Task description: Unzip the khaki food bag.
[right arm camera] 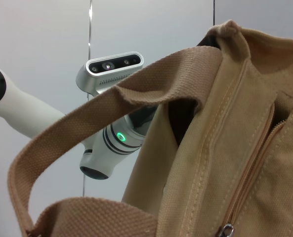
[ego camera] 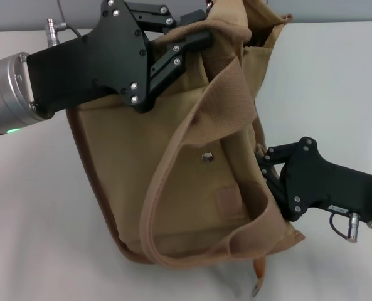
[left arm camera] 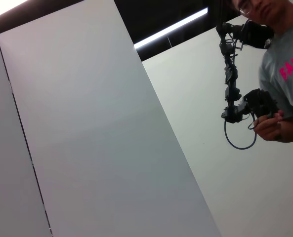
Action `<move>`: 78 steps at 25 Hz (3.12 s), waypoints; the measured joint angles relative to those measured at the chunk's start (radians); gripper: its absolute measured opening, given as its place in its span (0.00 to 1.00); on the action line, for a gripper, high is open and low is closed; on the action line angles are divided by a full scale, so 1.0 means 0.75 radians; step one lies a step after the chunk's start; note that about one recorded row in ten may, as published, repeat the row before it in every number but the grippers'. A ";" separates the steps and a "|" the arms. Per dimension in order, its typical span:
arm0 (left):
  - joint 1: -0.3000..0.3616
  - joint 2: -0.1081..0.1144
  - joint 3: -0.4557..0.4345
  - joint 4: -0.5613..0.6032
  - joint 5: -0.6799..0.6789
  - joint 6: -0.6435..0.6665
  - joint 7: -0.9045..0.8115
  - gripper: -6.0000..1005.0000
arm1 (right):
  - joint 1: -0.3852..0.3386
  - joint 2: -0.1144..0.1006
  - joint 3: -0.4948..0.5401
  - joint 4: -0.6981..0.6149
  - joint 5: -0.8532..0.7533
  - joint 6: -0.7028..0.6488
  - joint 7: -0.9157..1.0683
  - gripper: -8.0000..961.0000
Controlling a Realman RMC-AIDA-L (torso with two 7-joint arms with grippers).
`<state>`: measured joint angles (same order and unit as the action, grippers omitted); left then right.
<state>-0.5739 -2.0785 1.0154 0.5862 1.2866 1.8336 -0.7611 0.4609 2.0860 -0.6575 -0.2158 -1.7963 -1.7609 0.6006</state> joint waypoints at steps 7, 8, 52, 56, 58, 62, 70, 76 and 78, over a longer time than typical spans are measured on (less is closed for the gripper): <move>-0.001 -0.001 0.000 0.000 -0.017 -0.008 0.000 0.10 | -0.056 -0.005 -0.011 -0.039 -0.031 -0.066 0.002 0.02; -0.001 -0.002 0.000 0.000 -0.019 -0.012 0.000 0.10 | -0.078 -0.006 -0.011 -0.061 -0.036 -0.081 0.006 0.02; 0.278 0.001 1.241 -0.282 -1.263 -0.334 0.452 0.14 | -0.051 -0.006 0.568 -0.361 -0.098 -0.133 0.451 0.14; 0.306 0.005 1.243 -0.293 -1.252 -0.332 0.438 0.14 | -0.068 -0.003 0.575 -0.358 -0.099 -0.121 0.454 0.15; 0.325 0.011 1.245 -0.295 -1.238 -0.328 0.436 0.15 | -0.080 -0.003 0.579 -0.356 -0.099 -0.114 0.463 0.15; 0.349 0.030 1.244 -0.300 -1.222 -0.305 0.432 0.23 | -0.110 -0.005 0.613 -0.359 -0.084 -0.119 0.483 0.16; 0.393 0.089 1.151 -0.374 -1.203 -0.109 0.415 0.43 | -0.193 -0.006 0.701 -0.328 0.101 -0.174 0.508 0.45; 0.446 0.154 1.050 -0.402 -1.200 0.054 0.388 0.80 | -0.235 -0.010 0.692 -0.338 0.120 -0.272 0.554 0.79; 0.446 0.173 1.053 -0.404 -1.199 0.078 0.362 0.81 | -0.238 -0.012 0.677 -0.350 0.109 -0.296 0.557 0.83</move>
<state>-0.2394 -1.9491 1.8051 0.2834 0.3871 1.8919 -0.4892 0.2823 2.0768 -0.1494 -0.4781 -1.7144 -1.9831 1.0186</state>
